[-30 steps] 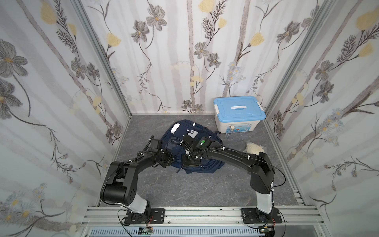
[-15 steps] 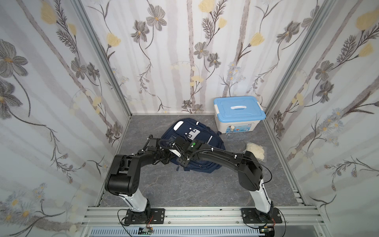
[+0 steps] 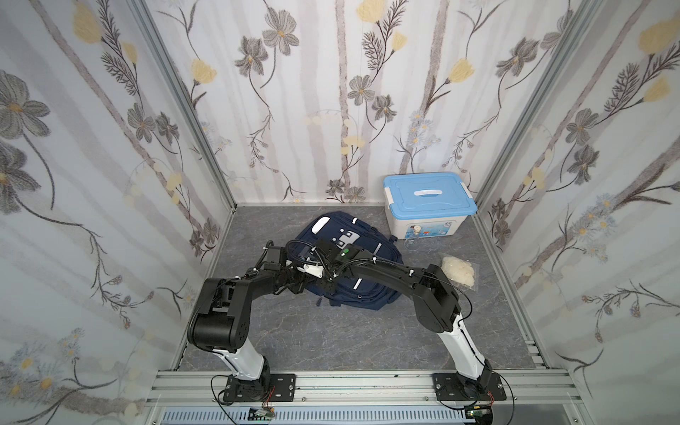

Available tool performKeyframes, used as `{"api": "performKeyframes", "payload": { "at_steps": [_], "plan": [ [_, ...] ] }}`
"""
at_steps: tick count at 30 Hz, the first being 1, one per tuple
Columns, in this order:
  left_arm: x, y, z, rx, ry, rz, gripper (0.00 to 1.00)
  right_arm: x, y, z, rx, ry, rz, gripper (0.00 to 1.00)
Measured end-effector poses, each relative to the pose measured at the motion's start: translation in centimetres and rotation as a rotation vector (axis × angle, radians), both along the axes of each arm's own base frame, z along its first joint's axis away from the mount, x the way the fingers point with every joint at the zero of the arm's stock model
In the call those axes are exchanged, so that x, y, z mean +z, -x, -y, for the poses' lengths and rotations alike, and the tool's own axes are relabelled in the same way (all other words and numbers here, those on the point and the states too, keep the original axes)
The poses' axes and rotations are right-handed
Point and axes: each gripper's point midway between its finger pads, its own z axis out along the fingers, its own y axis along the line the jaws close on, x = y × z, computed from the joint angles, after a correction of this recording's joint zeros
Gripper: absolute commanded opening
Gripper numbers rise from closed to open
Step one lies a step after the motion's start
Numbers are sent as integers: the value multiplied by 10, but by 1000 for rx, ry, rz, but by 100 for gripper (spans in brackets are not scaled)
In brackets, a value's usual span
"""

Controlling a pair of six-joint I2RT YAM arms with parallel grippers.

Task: Zip up the backpack
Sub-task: Adjust the backpack at the center of the board.

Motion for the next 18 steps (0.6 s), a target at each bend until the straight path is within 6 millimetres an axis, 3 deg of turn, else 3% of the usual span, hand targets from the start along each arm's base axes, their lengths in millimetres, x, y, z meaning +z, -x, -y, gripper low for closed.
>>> {"api": "performKeyframes", "payload": {
  "at_steps": [5, 13, 15, 17, 18],
  "plan": [
    [1, 0, 0, 5, 8, -3, 0, -5, -3, -6, 6, -15, 6, 41],
    [-2, -2, -6, 64, 17, -41, 0, -14, -12, -13, -12, -9, 68, 32],
    [-4, -2, -7, 92, 35, -49, 2, -17, -15, -16, -13, -18, 76, 39],
    [-3, -3, -9, 106, 42, -47, 33, -17, -16, -18, -14, -33, 86, 47],
    [-1, -3, -10, 113, 39, -45, 42, -15, -17, -19, -16, -45, 95, 50]
  ]
}}
